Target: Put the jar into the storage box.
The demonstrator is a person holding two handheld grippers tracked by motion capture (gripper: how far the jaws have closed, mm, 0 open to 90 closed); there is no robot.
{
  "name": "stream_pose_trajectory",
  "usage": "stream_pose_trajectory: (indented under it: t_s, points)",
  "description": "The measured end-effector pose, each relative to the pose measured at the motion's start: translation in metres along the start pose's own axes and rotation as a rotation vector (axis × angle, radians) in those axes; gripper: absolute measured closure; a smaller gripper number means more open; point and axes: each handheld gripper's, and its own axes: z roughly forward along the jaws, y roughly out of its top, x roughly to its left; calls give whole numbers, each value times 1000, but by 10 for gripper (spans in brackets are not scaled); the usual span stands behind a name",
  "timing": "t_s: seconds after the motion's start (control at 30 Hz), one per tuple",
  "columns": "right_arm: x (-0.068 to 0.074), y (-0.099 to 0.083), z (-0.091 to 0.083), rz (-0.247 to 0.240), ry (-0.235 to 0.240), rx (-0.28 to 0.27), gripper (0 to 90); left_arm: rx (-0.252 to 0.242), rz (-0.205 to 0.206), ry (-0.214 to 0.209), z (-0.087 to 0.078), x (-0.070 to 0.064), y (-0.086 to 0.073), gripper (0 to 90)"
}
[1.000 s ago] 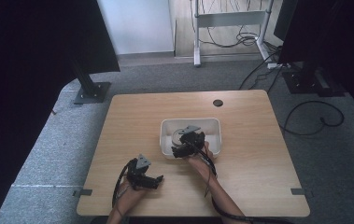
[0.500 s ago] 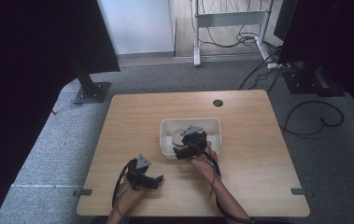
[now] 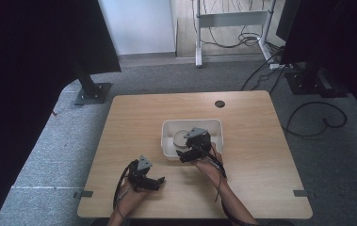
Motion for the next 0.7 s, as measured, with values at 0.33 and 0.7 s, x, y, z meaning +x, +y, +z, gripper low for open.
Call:
stream_pose_trajectory:
  t_s: [0.33, 0.7]
  points:
    - [-1, -3, -10, -4, 1, -4, 42, 2, 2, 1, 0, 0, 0, 0]
    - [-5, -11, -21, -9, 8, -3, 44, 2, 2, 0, 0, 0, 0, 0]
